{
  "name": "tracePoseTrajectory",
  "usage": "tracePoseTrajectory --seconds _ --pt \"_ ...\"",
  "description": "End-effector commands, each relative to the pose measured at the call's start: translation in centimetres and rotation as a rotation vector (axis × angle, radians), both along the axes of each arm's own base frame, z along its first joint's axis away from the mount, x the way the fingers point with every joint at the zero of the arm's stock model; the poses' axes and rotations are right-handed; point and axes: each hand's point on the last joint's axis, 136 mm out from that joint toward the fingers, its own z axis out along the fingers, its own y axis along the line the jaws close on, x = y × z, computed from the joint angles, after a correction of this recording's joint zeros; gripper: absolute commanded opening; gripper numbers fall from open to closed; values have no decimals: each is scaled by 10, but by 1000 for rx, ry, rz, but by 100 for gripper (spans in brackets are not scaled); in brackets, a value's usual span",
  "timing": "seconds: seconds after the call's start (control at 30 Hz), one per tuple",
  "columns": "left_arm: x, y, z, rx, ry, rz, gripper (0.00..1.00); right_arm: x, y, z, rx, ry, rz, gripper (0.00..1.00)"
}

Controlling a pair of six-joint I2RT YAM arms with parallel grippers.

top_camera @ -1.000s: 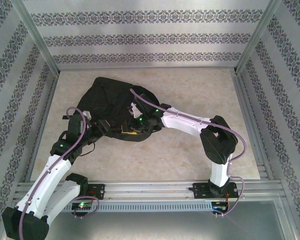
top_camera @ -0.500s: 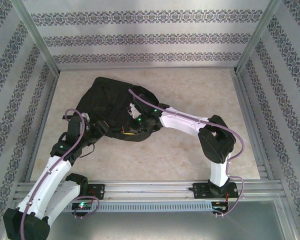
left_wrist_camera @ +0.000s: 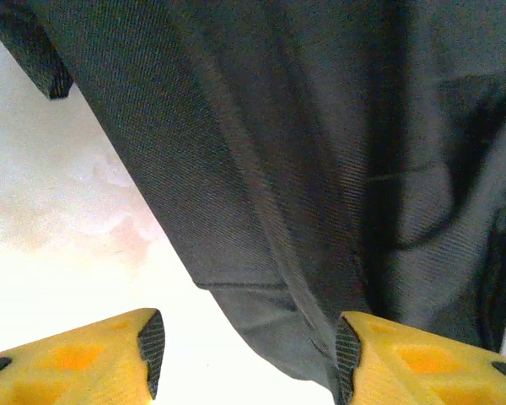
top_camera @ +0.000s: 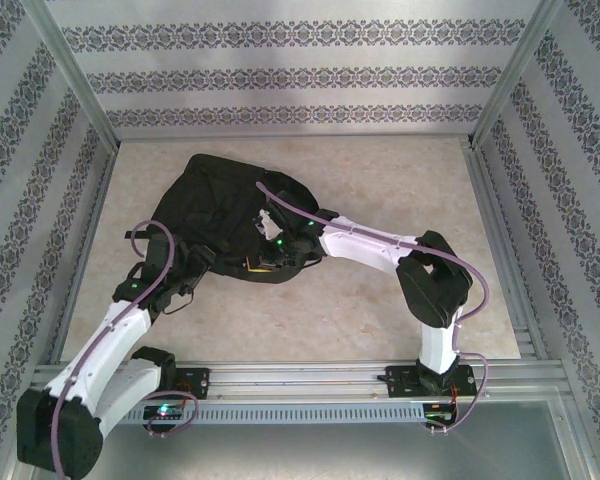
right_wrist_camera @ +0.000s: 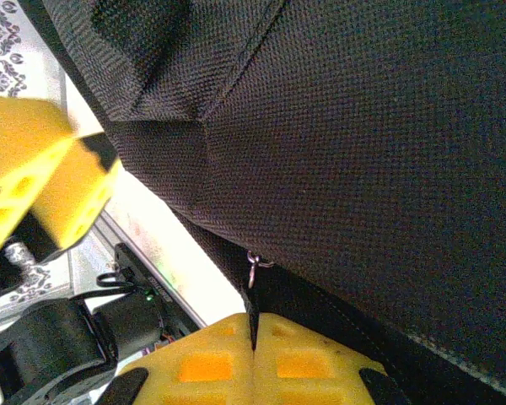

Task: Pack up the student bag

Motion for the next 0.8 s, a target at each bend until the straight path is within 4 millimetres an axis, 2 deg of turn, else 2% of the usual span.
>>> tracePoseTrajectory --seconds 0.0,0.4,0.57,0.77 --pt "27 -2 5 -62 -79 50 55 -6 1 10 25 -24 20 0" --pt "59 1 20 -19 -167 61 49 -8 -3 10 14 -48 34 0" --pt "59 -5 21 -55 -179 44 41 -7 -1 11 21 -47 36 0" --pt "52 1 28 -18 -198 49 30 -7 -2 12 20 -51 37 0"
